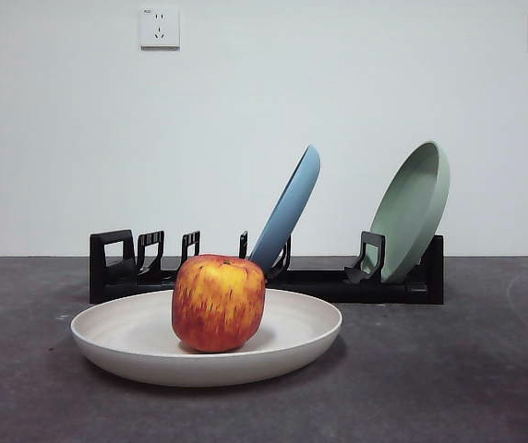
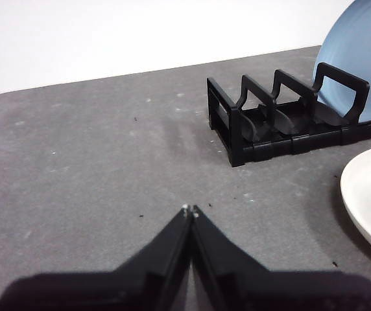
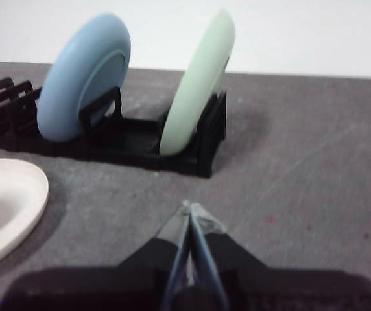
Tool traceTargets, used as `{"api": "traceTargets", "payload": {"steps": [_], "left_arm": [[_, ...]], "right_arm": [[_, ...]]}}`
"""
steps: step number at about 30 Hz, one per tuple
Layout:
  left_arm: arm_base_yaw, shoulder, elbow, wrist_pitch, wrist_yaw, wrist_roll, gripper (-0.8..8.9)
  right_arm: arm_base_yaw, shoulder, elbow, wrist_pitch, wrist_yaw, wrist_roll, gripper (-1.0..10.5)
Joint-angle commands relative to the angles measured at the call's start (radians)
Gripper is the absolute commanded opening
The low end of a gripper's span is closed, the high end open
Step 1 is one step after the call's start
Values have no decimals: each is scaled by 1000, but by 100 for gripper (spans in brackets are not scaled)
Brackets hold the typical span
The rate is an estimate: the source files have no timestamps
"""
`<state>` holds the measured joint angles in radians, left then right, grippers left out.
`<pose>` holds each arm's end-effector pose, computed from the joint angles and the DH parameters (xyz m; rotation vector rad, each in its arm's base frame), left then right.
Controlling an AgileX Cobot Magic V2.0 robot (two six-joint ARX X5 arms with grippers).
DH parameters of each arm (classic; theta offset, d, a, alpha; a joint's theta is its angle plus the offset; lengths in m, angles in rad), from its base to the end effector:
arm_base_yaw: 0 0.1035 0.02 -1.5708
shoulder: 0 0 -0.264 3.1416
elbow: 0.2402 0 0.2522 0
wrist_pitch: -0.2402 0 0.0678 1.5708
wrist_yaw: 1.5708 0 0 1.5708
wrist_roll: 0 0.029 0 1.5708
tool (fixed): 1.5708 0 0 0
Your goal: Take the yellow plate from the plate rack,put the plate on the table,take the apple from the table,put the apple in the plate
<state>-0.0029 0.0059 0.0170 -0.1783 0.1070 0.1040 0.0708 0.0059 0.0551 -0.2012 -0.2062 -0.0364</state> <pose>0.0956 -0.0034 0.1517 0.0950 0.1612 -0.1182 0.0921 0.0125 0.1625 -0.0258 0.1471 0.2792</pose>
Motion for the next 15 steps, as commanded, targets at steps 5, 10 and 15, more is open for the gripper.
{"api": "traceTargets", "payload": {"steps": [5, 10, 15], "left_arm": [[3, -3, -13, 2, 0, -7, -3], [3, -3, -13, 2, 0, -7, -4], [3, -3, -13, 2, 0, -7, -4]], "right_arm": [[0, -5, -34, 14, 3, 28, 0], [3, -5, -47, 26, 5, 30, 0], [2, -5, -48, 29, 6, 38, 0]]}}
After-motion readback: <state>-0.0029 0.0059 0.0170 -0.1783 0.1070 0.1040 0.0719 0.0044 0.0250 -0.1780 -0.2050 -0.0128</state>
